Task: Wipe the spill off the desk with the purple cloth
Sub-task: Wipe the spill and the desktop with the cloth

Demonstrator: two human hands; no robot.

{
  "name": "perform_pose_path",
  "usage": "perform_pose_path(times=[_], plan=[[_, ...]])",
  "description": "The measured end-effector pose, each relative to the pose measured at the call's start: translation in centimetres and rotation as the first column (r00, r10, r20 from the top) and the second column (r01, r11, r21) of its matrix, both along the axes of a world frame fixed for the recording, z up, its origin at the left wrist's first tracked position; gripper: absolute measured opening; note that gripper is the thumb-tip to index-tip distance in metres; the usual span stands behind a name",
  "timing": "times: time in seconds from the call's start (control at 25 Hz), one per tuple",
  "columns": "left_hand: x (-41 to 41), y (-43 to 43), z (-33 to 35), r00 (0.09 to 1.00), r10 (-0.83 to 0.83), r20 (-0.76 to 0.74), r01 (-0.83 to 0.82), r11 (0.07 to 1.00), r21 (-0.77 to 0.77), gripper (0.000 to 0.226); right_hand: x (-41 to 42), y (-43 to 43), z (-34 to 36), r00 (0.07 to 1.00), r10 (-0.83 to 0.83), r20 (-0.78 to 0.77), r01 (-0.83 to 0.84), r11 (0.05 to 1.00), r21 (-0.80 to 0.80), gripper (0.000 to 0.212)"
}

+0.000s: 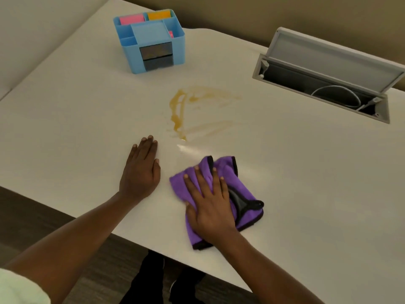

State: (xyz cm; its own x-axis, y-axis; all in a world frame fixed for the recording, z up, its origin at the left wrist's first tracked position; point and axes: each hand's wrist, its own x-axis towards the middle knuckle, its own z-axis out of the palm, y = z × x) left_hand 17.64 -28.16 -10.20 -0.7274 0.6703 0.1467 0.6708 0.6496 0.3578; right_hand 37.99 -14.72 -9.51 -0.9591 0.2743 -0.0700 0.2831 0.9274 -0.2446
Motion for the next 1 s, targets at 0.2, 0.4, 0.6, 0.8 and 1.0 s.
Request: perform_pose_path(times=[0.2,0.4,0.6,0.8,1.0], plan=[[-0.1,0.2,-0.4,1.0,0.01,-0.016,-0.009,1.0,0.025,0.056,-6.7,3.7,0.8,0.994,-0.1,0.036,0.099,0.994,0.041,0.069],[-0.1,0.1,-0.2,0.998,0.055,0.007,-0.055,0.998,0.008,0.059,-7.9,0.0,0.6,0.999,-0.043,0.033,0.043,0.999,-0.011,0.069],[0.0,0.3,0.0,0.999,0.053,-0.003,-0.053,0.999,-0.008,0.06,0.6,6.9,-0.1,1.0,0.009,-0.017,-0.007,0.996,0.084,0.068],[0.1,0.4,0.4,0.999,0.052,0.004,-0.052,0.998,-0.035,0.063,-11.1,6.7,1.4,0.894,-0.447,0.035,0.447,0.895,0.006,0.071],[0.0,0.1,0.5,0.999,0.041,-0.011,-0.041,0.999,-0.035,0.063,-1.0,3.1,-0.2,0.999,-0.054,0.003,0.054,0.999,0.011,0.071]])
